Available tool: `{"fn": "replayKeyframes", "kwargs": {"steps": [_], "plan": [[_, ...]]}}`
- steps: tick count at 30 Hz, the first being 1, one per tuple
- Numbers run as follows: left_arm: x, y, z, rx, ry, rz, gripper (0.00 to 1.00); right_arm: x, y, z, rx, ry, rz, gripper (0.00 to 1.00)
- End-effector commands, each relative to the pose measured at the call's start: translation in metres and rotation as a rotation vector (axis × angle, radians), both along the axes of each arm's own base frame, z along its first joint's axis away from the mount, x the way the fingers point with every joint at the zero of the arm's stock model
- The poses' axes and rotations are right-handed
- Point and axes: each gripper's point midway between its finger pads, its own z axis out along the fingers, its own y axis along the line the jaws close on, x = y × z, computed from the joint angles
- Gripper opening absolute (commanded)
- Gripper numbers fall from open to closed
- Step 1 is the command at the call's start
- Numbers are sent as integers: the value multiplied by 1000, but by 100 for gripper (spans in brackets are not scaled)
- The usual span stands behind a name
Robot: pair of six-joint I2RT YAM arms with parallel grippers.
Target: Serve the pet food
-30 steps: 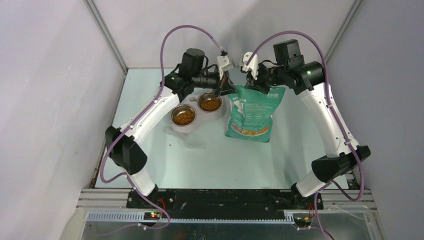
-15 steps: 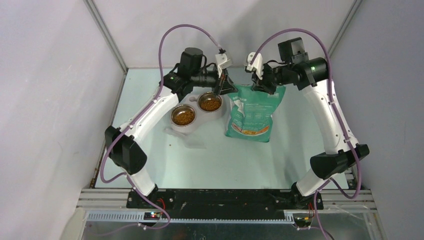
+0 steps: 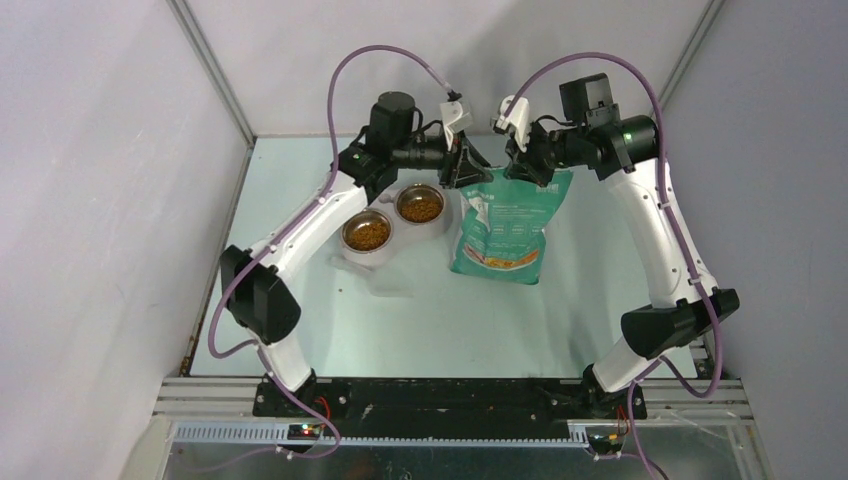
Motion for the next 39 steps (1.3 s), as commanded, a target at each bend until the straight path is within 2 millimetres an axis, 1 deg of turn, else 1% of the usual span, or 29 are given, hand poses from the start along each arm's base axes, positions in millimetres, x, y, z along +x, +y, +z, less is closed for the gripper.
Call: {"fn": "replayKeyframes", "kwargs": {"steps": [1, 2, 5, 7, 9, 10, 11, 12, 14, 15, 16, 17, 18, 19, 21, 22, 23, 24, 25, 26, 27, 28, 30, 31, 34, 35, 36, 37, 39], "plan": [[-3, -10, 16, -46, -49, -47, 31, 11, -4, 33, 58, -115, -68, 0], [-5, -11, 14, -42, -47, -52, 28, 10, -3, 32, 64, -106, -70, 0], [-6, -12, 10, -20, -72, -61, 11, 11, 0, 28, 70, -88, -68, 0], [-6, -9, 9, -3, -81, -50, 5, 11, 3, 27, 72, -83, -62, 0], [-9, -3, 5, 32, -93, -40, 0, 7, 4, 24, 61, -74, -44, 21], [-8, 0, 4, 44, -105, -26, 0, 6, 4, 23, 46, -82, -30, 31], [-9, 6, 5, 64, -132, -12, 0, 4, 1, 18, 19, -73, -19, 33], [-12, 11, 11, 67, -153, -5, 0, 4, -3, 19, 3, -79, -26, 33], [-10, 22, 10, 102, -181, 24, 0, 4, -15, 18, -25, -69, -34, 22], [-11, 29, 14, 112, -195, 41, 0, 0, -18, 19, -30, -62, -22, 10], [-12, 34, 19, 114, -207, 49, 0, 2, -26, 20, -30, -62, -37, 4], [-9, 41, 17, 128, -198, 72, 0, 0, -30, 23, -26, -63, -36, 0], [-11, 46, 21, 129, -197, 84, 0, 1, -37, 26, -24, -70, -52, 0], [-6, 52, 23, 132, -197, 109, 0, 2, -44, 27, -29, -77, -57, 0], [-5, 61, 28, 129, -195, 138, 0, 1, -51, 28, -43, -102, -58, 0], [-6, 64, 31, 127, -201, 150, 0, 0, -53, 32, -45, -125, -59, 0], [-6, 66, 32, 127, -205, 156, 0, 1, -54, 28, -50, -121, -65, 0], [-7, 67, 34, 121, -208, 158, 0, 1, -55, 34, -41, -151, -74, 1], [-9, 67, 35, 116, -206, 156, 0, 2, -55, 28, -49, -144, -79, 13], [-11, 66, 36, 108, -200, 146, 0, 2, -56, 26, -61, -163, -82, 20], [-12, 65, 37, 104, -196, 140, 0, -1, -55, 26, -67, -176, -72, 17], [-13, 63, 38, 97, -190, 133, 0, 0, -55, 21, -85, -178, -64, 5], [-12, 61, 37, 92, -186, 126, 0, -2, -56, 15, -98, -160, -54, 0], [-12, 61, 37, 90, -184, 127, 0, -1, -58, 12, -106, -145, -58, 0], [-12, 60, 40, 81, -190, 128, 0, 0, -70, 11, -131, -132, -117, 17], [-13, 60, 41, 72, -189, 125, 0, -2, -73, 12, -133, -133, -125, 11], [-14, 60, 41, 67, -190, 122, 0, -2, -78, 14, -135, -133, -141, 1], [-16, 60, 42, 62, -192, 119, 0, -4, -81, 15, -133, -125, -155, 0], [-18, 62, 43, 58, -196, 120, 0, -6, -91, 16, -140, -116, -203, 11]]}}
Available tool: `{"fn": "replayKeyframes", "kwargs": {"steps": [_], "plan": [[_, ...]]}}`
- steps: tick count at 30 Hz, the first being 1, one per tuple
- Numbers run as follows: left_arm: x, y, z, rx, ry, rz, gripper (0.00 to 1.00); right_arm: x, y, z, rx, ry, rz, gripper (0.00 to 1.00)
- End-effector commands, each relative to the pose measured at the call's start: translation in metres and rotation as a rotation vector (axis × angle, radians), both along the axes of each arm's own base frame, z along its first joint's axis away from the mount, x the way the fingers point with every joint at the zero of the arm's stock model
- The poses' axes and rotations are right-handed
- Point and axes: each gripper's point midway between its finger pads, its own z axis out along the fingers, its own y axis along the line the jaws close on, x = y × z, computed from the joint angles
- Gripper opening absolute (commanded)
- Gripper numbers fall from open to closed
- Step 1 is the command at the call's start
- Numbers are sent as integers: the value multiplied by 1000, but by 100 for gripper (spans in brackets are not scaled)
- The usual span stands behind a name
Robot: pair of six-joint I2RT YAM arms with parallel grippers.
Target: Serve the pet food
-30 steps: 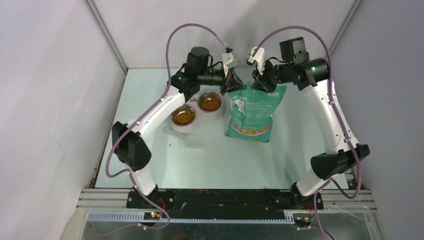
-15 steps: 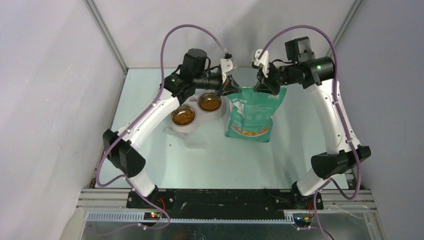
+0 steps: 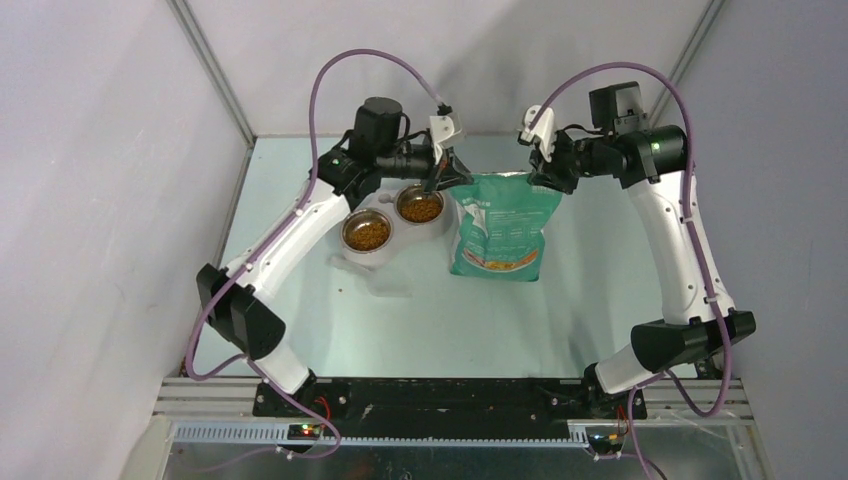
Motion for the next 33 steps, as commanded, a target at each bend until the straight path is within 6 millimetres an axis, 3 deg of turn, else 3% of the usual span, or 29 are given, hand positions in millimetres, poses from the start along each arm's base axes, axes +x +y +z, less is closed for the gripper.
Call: {"fn": "replayKeyframes", "kwargs": {"steps": [1, 2, 7, 8, 9, 11, 13, 14, 15, 16, 19, 21, 28, 33], "plan": [[-6, 29, 47, -66, -95, 64, 0, 5, -55, 17, -98, -79, -198, 5], [-6, 29, 44, -59, -90, 63, 0, 0, -54, 14, -89, -65, -164, 0], [-7, 31, 37, -15, -48, 64, 1, -3, -59, 14, -27, -72, -167, 0], [-9, 29, 38, -20, -52, 56, 7, -5, -56, 12, -9, -63, -153, 0], [-10, 27, 41, -42, -63, 51, 33, -6, -54, 15, 8, -81, -146, 0], [-10, 20, 42, -80, -90, 58, 60, -7, -48, 14, 40, -90, -132, 0], [-8, 8, 46, -108, -113, 70, 78, -9, -43, 8, 46, -83, -119, 0], [-8, -1, 41, -104, -106, 58, 81, -10, -42, 9, 50, -87, -116, 0], [-8, -8, 51, -116, -132, 50, 83, -10, -42, 10, 53, -91, -115, 0], [-3, -15, 46, -111, -129, 50, 84, -10, -42, 11, 55, -94, -117, 0], [0, -30, 69, -142, -196, 50, 84, -10, -40, 17, 72, -100, -122, 0], [-2, -39, 71, -127, -228, 18, 84, -11, -38, 20, 85, -103, -114, 0], [-15, -60, 33, 5, -209, -105, 72, -7, -34, 37, 114, -147, -112, 0], [-22, -70, 24, 4, -182, -128, 70, -6, -30, 39, 138, -131, -114, 0]]}}
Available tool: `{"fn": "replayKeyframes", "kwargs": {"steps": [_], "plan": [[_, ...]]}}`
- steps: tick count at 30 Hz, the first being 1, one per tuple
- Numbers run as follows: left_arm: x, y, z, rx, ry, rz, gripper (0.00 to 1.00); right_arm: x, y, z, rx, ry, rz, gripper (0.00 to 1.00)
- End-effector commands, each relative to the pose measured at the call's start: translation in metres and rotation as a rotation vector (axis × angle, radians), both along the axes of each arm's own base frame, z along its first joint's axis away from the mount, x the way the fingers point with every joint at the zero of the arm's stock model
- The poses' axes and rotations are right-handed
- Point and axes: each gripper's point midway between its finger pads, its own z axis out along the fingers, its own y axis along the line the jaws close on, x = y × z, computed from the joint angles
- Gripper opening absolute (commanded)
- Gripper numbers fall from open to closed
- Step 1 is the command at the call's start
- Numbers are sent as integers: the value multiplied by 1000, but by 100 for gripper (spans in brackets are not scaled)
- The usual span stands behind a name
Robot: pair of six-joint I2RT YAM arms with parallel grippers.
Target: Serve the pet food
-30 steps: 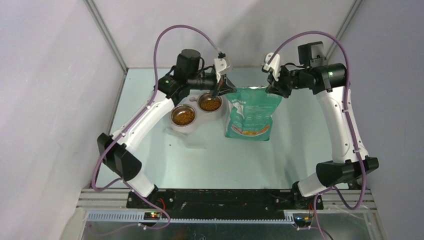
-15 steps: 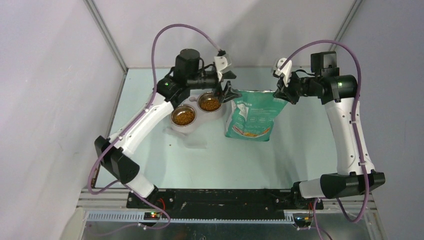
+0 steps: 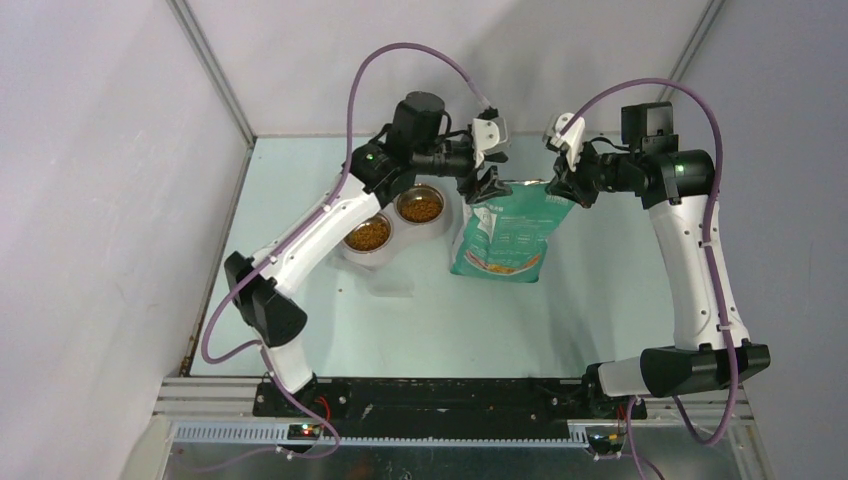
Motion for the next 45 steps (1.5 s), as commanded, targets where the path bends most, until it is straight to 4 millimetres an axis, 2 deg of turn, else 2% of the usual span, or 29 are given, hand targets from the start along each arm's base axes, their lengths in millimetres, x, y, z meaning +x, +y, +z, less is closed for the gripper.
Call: {"fn": "replayKeyframes", "kwargs": {"steps": [1, 5, 6, 7, 9, 10, 11, 14, 15, 16, 18, 19, 20, 21, 22, 23, 24, 25, 30, 31, 32, 34, 36, 38, 39, 41, 42, 43, 45], "plan": [[-12, -11, -4, 6, -12, -47, 70, 12, 2, 46, 43, -159, -19, 0], [-2, -16, -15, 20, -21, 6, 71, 12, 9, 47, 48, -162, -3, 0], [3, -16, -16, 20, -31, 31, 66, 11, 9, 49, 46, -166, -1, 0], [4, -16, -17, 22, -33, 37, 62, 10, 11, 50, 45, -170, 5, 0], [5, -17, -21, 31, -33, 32, 45, 8, 12, 51, 36, -178, 10, 0], [3, -16, -22, 40, -30, 24, 35, 8, 12, 49, 26, -178, 11, 0], [2, -16, -24, 50, -26, 16, 31, 8, 11, 48, 20, -175, 11, 0], [-3, -9, -29, 102, -5, 8, 7, -1, 7, 39, -21, -140, 26, 0], [-2, -6, -30, 116, -8, 16, 4, -2, 6, 35, -31, -124, 27, 6], [-3, -2, -32, 136, 4, 22, 1, -5, 3, 33, -47, -104, 18, 23], [-2, 5, -34, 150, 8, 40, 0, -7, -5, 28, -85, -81, -3, 38], [-3, 9, -24, 129, -1, 55, 0, -7, -8, 26, -101, -80, -8, 39], [-2, 12, -30, 133, 12, 65, 0, -6, -13, 22, -115, -76, -25, 38], [-3, 15, -20, 106, 0, 76, 0, -6, -15, 22, -119, -84, -31, 35], [-3, 18, -24, 108, 8, 84, 0, -4, -18, 23, -115, -93, -41, 26], [-3, 21, -17, 93, -3, 95, 0, -3, -19, 24, -111, -99, -42, 19], [-4, 22, -19, 97, 0, 99, 0, -1, -21, 24, -107, -106, -48, 6], [-5, 25, -17, 95, -3, 105, 0, 0, -22, 25, -105, -110, -51, 2], [-4, 31, -15, 88, 4, 127, 0, 5, -26, 25, -93, -124, -62, 1], [-4, 31, -14, 84, 4, 128, 0, 5, -26, 25, -85, -127, -59, 6], [-4, 31, -14, 82, 7, 127, 0, 5, -26, 26, -83, -134, -59, 22], [-5, 30, -12, 73, 9, 120, 0, 8, -25, 22, -81, -147, -58, 38], [-5, 28, -9, 63, 9, 112, 0, 14, -24, 15, -82, -155, -58, 43], [-5, 27, -6, 52, 14, 111, 0, 20, -22, 8, -77, -142, -51, 43], [-5, 27, -4, 47, 15, 111, 0, 21, -20, 6, -72, -137, -43, 41], [-4, 27, -3, 42, 19, 108, 0, 28, -17, 0, -60, -109, -30, 22], [-4, 27, -4, 45, 25, 107, 0, 29, -16, 1, -53, -107, -26, 15], [-4, 27, -3, 44, 24, 106, 0, 30, -14, 5, -44, -108, -17, 3], [-4, 27, -4, 46, 28, 107, 0, 28, -12, 13, -35, -121, -2, 0]]}}
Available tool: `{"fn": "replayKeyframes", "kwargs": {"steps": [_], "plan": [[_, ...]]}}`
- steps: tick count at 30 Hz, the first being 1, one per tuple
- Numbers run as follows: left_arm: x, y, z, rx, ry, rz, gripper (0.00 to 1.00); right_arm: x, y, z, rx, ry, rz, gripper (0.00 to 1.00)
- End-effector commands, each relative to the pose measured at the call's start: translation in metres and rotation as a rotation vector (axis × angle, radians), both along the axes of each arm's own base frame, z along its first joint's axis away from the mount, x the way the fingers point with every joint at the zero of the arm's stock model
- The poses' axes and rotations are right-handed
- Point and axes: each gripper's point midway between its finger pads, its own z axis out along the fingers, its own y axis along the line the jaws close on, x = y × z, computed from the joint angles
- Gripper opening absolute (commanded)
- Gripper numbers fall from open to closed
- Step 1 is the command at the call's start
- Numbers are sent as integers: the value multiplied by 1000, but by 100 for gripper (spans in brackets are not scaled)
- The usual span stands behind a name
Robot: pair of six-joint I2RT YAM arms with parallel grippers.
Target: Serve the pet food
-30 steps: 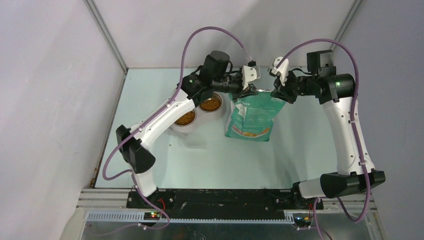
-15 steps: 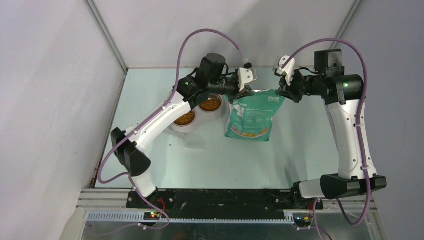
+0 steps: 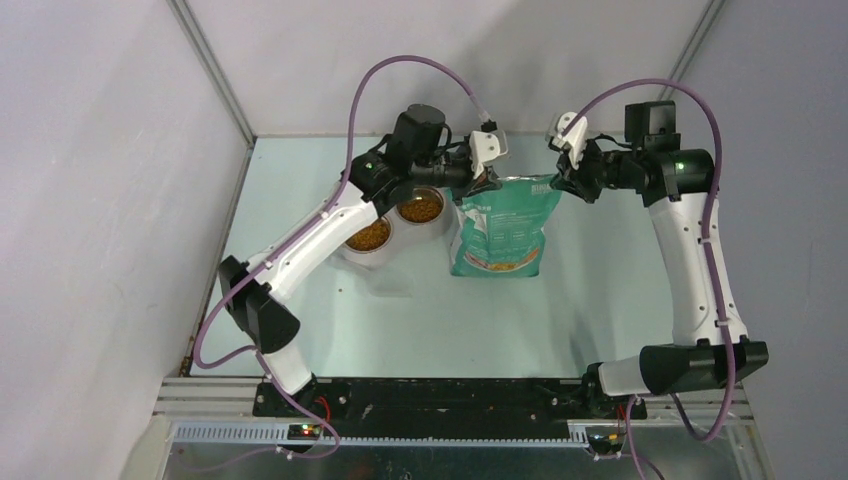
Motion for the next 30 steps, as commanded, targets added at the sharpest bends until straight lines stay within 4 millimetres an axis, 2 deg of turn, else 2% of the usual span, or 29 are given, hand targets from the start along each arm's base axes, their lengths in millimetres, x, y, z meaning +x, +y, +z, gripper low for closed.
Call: {"fn": "replayKeyframes", "kwargs": {"steps": [1, 2, 4, 5, 7, 12, 15, 16, 18, 19, 21, 22, 26, 30], "plan": [[-2, 16, 24, -28, -2, 36, 0, 13, 2, 23, 9, -79, 19, 0], [-3, 16, 24, -28, -1, 31, 0, 10, 2, 26, 11, -85, 24, 0], [-5, 13, 24, -34, 0, 8, 15, 5, 5, 35, 19, -99, 38, 0], [-4, 10, 26, -49, 3, 7, 30, 2, 6, 38, 23, -102, 47, 0], [-4, 2, 28, -76, 14, -5, 44, -1, 7, 39, 28, -98, 57, 0], [-4, -24, 23, -122, 37, -45, 50, -5, 10, 33, 32, -73, 70, 0], [-4, -32, 16, -123, 40, -46, 47, -8, 13, 32, 41, -65, 84, 0], [-3, -33, 14, -117, 32, -44, 42, -9, 15, 31, 41, -66, 90, 0], [-4, -34, 10, -104, 21, -45, 31, -9, 18, 30, 39, -73, 98, 13], [-5, -35, 9, -100, 21, -45, 28, -7, 18, 28, 35, -79, 99, 25], [-7, -35, 8, -96, 23, -46, 18, -6, 22, 24, 20, -95, 111, 34], [-8, -35, 8, -95, 24, -46, 13, -6, 27, 21, 6, -106, 136, 35], [-10, -33, 10, -90, 20, -43, 5, -4, 37, 20, -40, -169, 165, 36], [-10, -32, 13, -95, 19, -40, 0, -3, 42, 19, -94, -218, 191, 25]]}}
